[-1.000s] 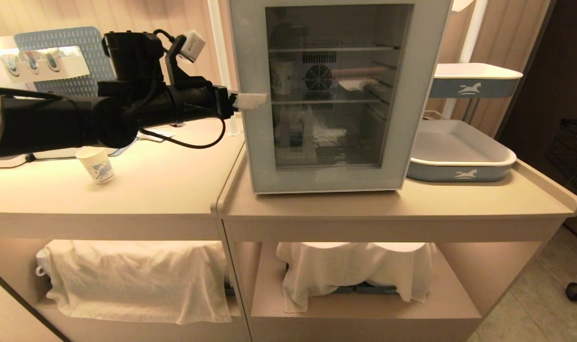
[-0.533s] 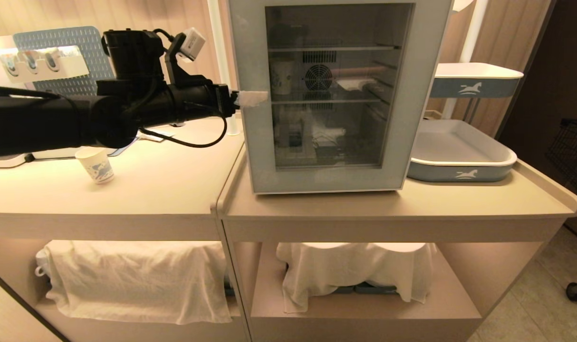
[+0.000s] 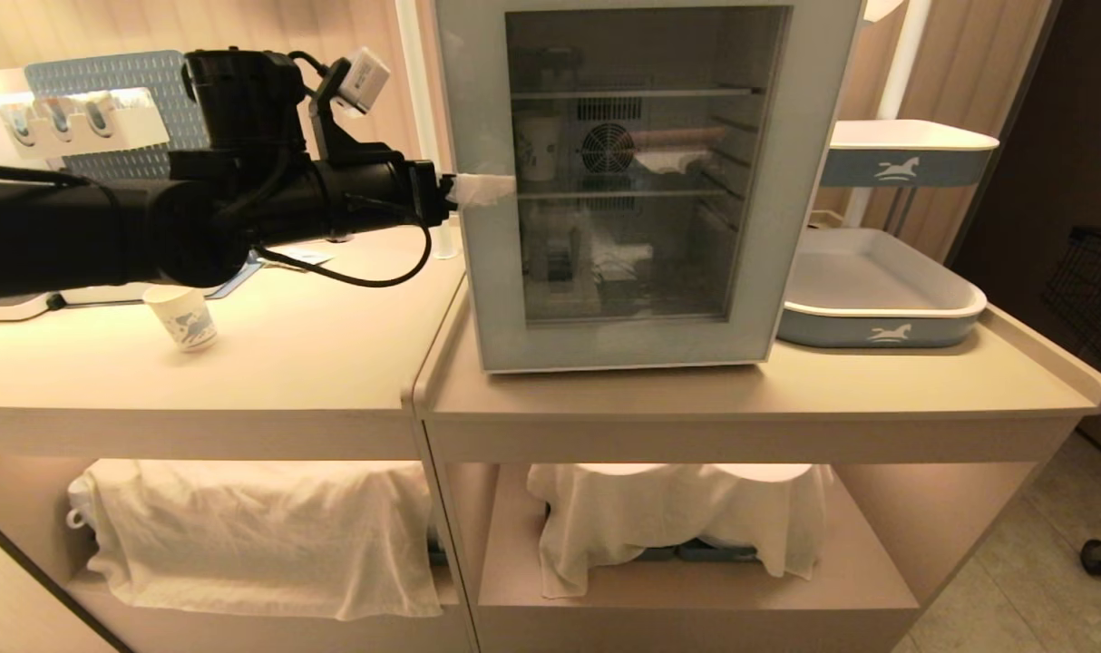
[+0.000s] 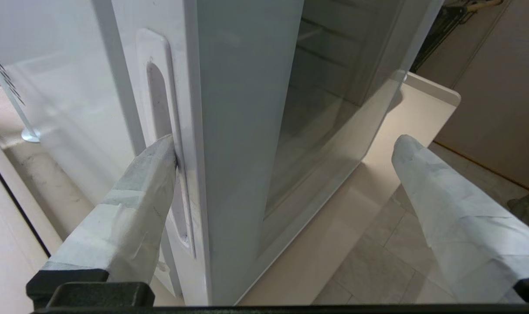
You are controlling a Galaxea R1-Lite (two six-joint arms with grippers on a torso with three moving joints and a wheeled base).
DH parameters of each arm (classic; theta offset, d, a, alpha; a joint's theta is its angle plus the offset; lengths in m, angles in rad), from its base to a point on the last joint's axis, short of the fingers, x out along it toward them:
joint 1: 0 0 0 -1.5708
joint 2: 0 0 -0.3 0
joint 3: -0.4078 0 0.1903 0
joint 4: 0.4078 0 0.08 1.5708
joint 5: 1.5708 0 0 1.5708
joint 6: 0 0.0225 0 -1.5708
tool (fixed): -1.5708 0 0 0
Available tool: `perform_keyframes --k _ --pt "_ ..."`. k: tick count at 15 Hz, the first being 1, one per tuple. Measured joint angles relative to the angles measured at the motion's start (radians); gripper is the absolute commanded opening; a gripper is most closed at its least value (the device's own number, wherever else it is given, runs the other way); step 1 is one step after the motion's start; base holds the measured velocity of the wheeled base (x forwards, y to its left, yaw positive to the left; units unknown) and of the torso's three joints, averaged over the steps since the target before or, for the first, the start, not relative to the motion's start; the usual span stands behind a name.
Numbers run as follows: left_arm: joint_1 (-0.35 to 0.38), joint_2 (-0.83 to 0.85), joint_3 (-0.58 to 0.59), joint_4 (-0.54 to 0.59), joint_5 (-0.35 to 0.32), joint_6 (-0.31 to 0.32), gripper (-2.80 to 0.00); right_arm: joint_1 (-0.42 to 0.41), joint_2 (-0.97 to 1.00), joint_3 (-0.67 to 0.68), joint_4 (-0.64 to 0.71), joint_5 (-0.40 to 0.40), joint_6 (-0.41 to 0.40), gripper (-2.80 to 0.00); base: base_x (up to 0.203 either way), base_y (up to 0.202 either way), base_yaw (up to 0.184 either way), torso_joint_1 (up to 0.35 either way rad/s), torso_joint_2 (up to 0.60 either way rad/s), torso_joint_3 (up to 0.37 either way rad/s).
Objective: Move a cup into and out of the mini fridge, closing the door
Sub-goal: Open the freezer door
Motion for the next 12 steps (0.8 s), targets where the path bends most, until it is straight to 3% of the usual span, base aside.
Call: perform_keyframes --k 8,12 --pt "-0.006 -0.023 0.018 -0.006 -0.001 -0.006 0.00 0.000 0.000 0.000 0.000 0.000 -0.001 -2.80 0.000 0.000 0.000 0.000 0.00 0.000" --pt "-0.024 -0.067 0.067 -0.010 0.000 -0.096 0.00 0.000 0.000 0.000 0.000 0.000 0.000 -2.80 0.000 0.000 0.000 0.000 0.00 0.000"
